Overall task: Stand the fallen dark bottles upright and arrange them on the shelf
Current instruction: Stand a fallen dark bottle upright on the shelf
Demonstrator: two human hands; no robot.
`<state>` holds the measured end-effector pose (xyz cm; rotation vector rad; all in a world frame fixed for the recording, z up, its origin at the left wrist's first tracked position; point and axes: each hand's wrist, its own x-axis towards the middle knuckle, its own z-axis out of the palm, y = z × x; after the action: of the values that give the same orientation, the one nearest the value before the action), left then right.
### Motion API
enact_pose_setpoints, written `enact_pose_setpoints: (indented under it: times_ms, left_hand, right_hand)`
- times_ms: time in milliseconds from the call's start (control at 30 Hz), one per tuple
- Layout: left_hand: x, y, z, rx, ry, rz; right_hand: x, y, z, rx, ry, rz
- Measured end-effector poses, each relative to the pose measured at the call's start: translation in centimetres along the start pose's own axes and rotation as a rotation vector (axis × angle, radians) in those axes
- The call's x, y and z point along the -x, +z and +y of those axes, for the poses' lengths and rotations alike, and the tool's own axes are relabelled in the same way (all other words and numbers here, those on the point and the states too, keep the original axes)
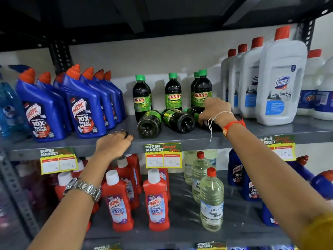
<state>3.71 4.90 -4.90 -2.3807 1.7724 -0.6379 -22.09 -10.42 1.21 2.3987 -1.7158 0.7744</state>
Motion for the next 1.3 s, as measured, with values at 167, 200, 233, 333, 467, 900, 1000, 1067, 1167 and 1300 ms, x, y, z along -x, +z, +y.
enact_pose_setpoints:
  times_ms: [167, 200, 233, 333, 467, 900, 1000, 1067, 1167, 1300]
  left_hand:
    - [-0.1, 0.4, 0.3, -0.053, -0.022, 0.032]
    - [-0.3, 0.5, 0.2, -0.053, -0.022, 0.032]
    - [-0.4, 0.5, 0.2, -0.041, -0.02, 0.026]
    - [-0.7, 0.5, -0.1, 0.015, -0.032, 0.015]
    - [-0.7, 0.6, 0.0, 0.021, -0.035, 0.024]
    - [-1.0, 1.1, -0.2, -0.007, -0.018, 0.03]
    - [-1.0, 1.2, -0.1, 0.028, -0.032, 0.036]
    - [-1.1, 1.2, -0.3, 0.071, -0.06, 0.044]
    - [-1.2, 1.4, -0.2, 0.136, -0.085, 0.067]
    - [-1.4, 1.3, 0.1, 0.284, -0.166, 0.119]
  right_hand:
    - [-0.1, -0.9, 0.9, -0.415, 0.143, 0.19]
    - [-0.1, -1.3, 1.0, -0.516, 0.158, 0.23]
    - [0.0, -1.7, 1.0, -0.615, 0.163, 0.267]
    - [0.3, -2.6, 1.0, -0.86, 0.171, 0.363]
    - [1.1, -2.3, 0.9, -0.967, 0.146, 0.398]
    - [2.1, 1.6, 1.1, -0.966, 0.144, 0.345]
    - [2.3, 1.8, 0.8, -0.653, 0.182, 0.393]
    - [2.1, 1.9, 1.1, -0.608, 0.161, 0.407]
    - [1.2, 1.4, 2.4, -0.852, 0.15, 0.257]
    - [1.2, 0.9, 3.7, -1.36, 0.155, -0.007]
